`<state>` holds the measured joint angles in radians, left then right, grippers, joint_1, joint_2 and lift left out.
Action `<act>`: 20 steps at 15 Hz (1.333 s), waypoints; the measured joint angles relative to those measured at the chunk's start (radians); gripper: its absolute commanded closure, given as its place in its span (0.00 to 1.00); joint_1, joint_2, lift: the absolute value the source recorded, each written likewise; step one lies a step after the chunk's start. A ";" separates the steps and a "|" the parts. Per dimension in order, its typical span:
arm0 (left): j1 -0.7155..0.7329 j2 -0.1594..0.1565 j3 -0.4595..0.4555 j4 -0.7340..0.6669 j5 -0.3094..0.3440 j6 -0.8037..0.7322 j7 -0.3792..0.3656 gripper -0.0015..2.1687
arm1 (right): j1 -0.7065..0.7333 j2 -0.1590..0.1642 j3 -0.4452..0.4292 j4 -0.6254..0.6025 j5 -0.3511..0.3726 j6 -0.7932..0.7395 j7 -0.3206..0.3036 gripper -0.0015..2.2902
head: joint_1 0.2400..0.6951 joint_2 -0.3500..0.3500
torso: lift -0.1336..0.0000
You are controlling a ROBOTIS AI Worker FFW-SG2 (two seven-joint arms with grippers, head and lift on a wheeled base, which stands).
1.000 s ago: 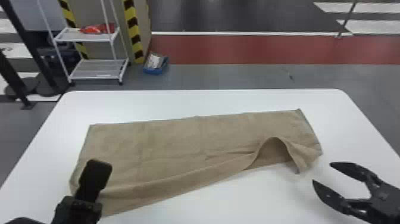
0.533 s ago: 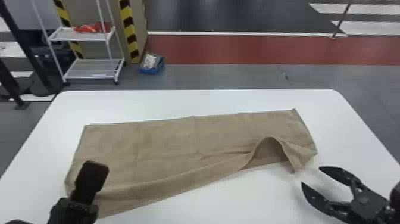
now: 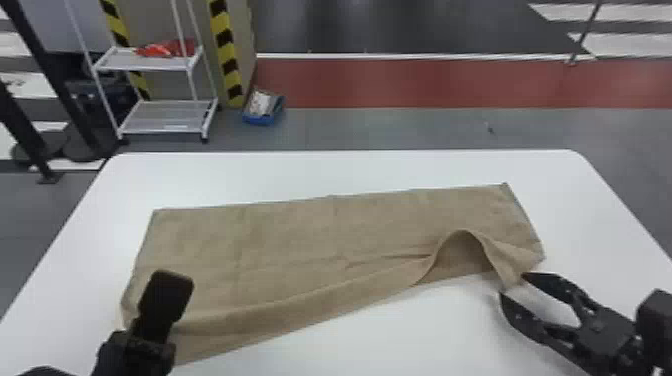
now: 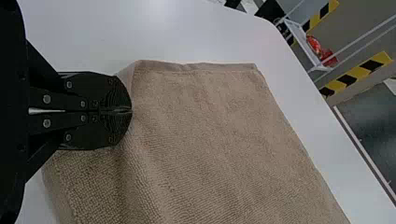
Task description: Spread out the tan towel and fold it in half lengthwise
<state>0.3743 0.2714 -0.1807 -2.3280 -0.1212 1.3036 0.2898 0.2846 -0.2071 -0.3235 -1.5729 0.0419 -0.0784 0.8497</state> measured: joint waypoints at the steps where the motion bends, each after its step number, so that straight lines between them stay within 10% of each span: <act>1: 0.000 0.001 0.002 0.000 0.000 0.000 0.000 0.88 | -0.007 0.001 0.001 0.006 0.007 0.005 -0.003 0.35 | 1.00 0.51 | 0.04; 8: -0.009 0.002 0.010 0.000 0.000 0.000 0.001 0.88 | -0.006 -0.008 -0.043 -0.036 0.001 0.084 0.033 0.65 | 1.00 0.48 | 0.04; 20: -0.045 0.002 0.099 -0.140 -0.016 0.042 -0.022 0.88 | 0.015 -0.088 -0.295 -0.308 -0.099 0.353 0.182 0.65 | 1.00 0.35 | 0.04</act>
<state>0.3292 0.2730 -0.0822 -2.4679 -0.1374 1.3452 0.2682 0.2997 -0.2952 -0.6185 -1.8807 -0.0570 0.2745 1.0314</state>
